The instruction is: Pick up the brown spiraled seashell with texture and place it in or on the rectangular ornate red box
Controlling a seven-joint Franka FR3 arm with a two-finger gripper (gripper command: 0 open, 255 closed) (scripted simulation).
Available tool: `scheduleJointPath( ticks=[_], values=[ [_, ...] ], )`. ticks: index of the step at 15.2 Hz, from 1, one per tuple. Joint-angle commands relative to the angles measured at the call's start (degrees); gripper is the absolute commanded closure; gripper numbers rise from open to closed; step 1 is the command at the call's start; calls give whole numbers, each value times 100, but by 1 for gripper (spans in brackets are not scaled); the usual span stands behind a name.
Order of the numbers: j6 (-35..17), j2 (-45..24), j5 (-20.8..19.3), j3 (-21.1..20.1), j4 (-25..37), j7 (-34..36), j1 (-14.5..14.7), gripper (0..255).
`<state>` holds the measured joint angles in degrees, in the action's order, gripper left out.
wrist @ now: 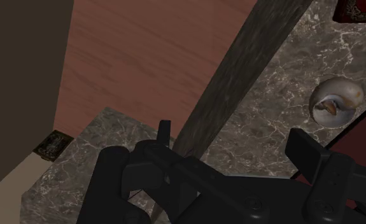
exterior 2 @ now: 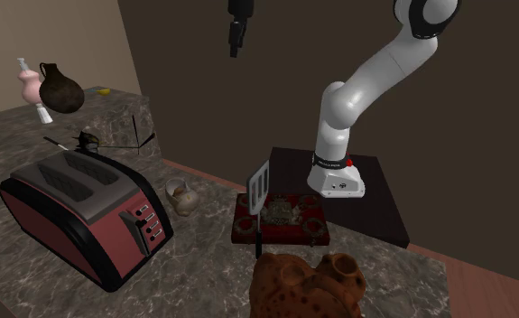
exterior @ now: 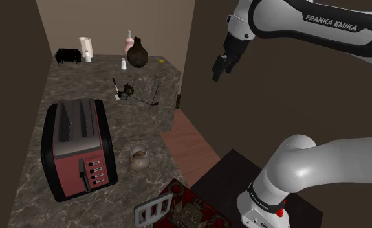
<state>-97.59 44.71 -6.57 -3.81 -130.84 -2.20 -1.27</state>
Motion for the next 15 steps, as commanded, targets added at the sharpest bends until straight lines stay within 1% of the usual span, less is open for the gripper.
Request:
scheduleJointPath(
  ticks=[1,8,15],
  values=[
    [0,0,0,0,0,0,0,0],
    [-916,-193,404,-669,-779,1068,108,0],
    [-1936,-845,722,-1428,-1164,2164,167,0]
  ],
)
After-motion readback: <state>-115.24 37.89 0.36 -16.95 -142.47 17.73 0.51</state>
